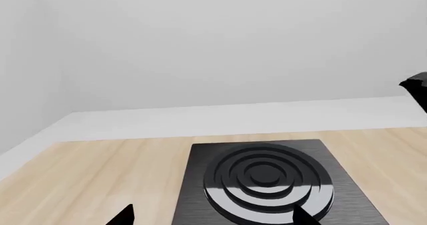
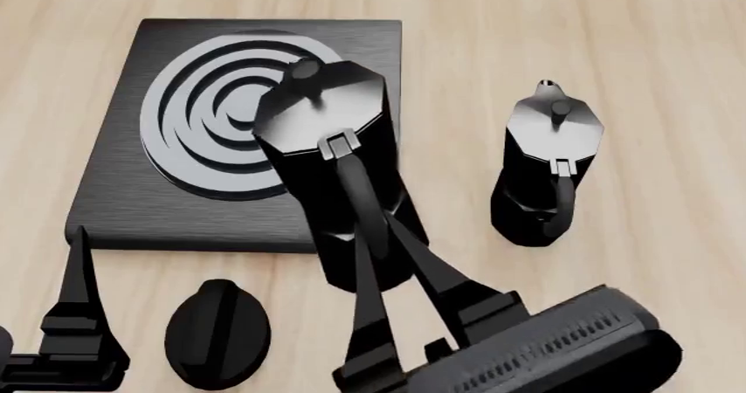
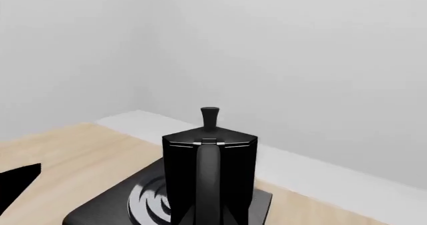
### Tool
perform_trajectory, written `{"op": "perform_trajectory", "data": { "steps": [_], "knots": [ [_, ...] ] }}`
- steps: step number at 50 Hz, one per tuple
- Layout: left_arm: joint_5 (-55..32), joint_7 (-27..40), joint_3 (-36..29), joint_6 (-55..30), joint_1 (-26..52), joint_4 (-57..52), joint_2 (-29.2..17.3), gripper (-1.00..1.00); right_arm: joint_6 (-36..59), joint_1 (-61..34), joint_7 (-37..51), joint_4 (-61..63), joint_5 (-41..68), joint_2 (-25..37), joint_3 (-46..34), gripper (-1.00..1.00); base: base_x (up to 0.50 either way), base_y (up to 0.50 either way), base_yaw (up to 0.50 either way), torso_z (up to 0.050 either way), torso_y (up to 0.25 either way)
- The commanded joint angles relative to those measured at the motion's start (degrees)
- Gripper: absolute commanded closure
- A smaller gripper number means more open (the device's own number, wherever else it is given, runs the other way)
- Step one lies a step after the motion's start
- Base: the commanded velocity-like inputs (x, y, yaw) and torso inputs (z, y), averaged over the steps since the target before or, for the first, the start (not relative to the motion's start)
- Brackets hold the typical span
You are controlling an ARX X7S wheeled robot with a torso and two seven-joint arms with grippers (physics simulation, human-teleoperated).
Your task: Put the right moka pot on the stove.
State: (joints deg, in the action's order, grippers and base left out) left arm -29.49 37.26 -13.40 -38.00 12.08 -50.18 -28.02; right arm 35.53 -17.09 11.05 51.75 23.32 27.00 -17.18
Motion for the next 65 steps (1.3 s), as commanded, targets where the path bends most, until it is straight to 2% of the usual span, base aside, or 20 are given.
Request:
{"op": "perform_trajectory", "data": {
  "steps": [1,29,44,65],
  "knots": [
    [-0.45,0.16,0.04,-0.11,0.18,-0.15,-0.18,-1.00,7.23,-11.62,0.01,-1.32,0.34,-2.68,-2.02,1.00,0.00,0.00,0.00,0.000,0.000],
    [-0.83,0.17,-0.38,0.35,0.36,0.38,-0.51,-1.00,9.55,-24.63,-1.61,-10.75,0.82,-8.21,-5.65,1.00,0.00,0.00,0.00,0.000,0.001],
    [-1.20,0.36,-0.52,0.37,0.45,0.56,-0.60,-1.00,5.85,-27.73,-3.03,-17.60,-0.01,-11.12,-7.43,1.00,0.00,0.00,0.00,0.001,0.001],
    [-1.19,0.48,-0.95,0.83,0.40,0.46,-0.95,-1.00,-4.60,-31.94,-7.22,-33.89,-3.33,-15.68,-11.73,1.00,0.00,0.00,0.00,0.000,0.001]
  ]
}}
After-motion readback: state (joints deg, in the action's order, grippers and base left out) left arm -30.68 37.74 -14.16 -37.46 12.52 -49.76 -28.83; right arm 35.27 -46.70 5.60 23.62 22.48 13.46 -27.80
